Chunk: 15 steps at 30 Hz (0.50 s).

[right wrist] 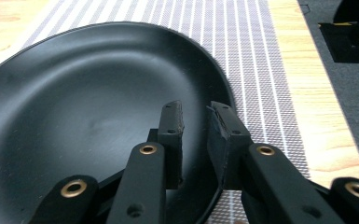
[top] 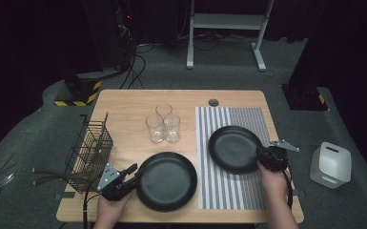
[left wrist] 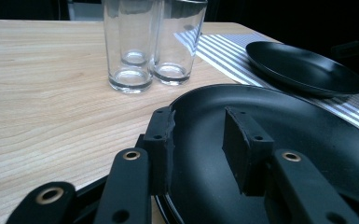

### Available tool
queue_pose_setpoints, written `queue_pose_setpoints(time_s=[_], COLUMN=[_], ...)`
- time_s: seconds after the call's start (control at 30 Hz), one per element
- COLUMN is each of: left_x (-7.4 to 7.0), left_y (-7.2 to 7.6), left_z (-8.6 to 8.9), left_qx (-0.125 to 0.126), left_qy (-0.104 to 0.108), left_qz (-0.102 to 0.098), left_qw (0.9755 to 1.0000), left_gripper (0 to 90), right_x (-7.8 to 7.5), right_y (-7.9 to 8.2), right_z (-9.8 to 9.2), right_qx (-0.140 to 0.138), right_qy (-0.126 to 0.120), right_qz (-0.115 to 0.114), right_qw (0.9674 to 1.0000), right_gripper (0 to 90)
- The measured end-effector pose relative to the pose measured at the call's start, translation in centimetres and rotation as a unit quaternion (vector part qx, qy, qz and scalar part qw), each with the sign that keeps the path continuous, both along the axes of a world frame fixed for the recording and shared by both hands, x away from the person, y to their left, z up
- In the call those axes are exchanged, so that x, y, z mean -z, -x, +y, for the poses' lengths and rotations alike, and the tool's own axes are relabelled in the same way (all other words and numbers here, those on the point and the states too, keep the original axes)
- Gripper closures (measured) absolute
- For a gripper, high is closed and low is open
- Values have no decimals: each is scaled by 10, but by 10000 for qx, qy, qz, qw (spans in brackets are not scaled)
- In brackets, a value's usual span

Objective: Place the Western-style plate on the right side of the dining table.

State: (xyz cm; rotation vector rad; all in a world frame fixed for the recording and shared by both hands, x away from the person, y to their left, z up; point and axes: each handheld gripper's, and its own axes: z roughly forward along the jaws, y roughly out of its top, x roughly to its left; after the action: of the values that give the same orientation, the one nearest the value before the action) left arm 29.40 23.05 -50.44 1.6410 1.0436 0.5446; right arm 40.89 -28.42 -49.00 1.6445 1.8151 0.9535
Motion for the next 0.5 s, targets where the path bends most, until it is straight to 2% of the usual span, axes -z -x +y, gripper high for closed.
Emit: queue_pose_setpoints(time_s=[0.13, 0.37, 0.5], left_x=[0, -1, -2], left_y=[1, 0, 1], left_z=[-1, -1, -2], left_qx=[-17, 0, 19], left_qy=[-75, -37, -125], left_qz=[-21, 25, 23], left_qw=[10000, 10000, 9999], left_gripper=[630, 614, 606], right_x=[1, 2, 4], right_y=[3, 9, 12], right_z=[5, 12, 16], right_qx=[-64, -157, -210], right_qy=[53, 115, 189], right_qz=[-27, -86, -108], right_qw=[10000, 9998, 9995], right_gripper=[709, 660, 630])
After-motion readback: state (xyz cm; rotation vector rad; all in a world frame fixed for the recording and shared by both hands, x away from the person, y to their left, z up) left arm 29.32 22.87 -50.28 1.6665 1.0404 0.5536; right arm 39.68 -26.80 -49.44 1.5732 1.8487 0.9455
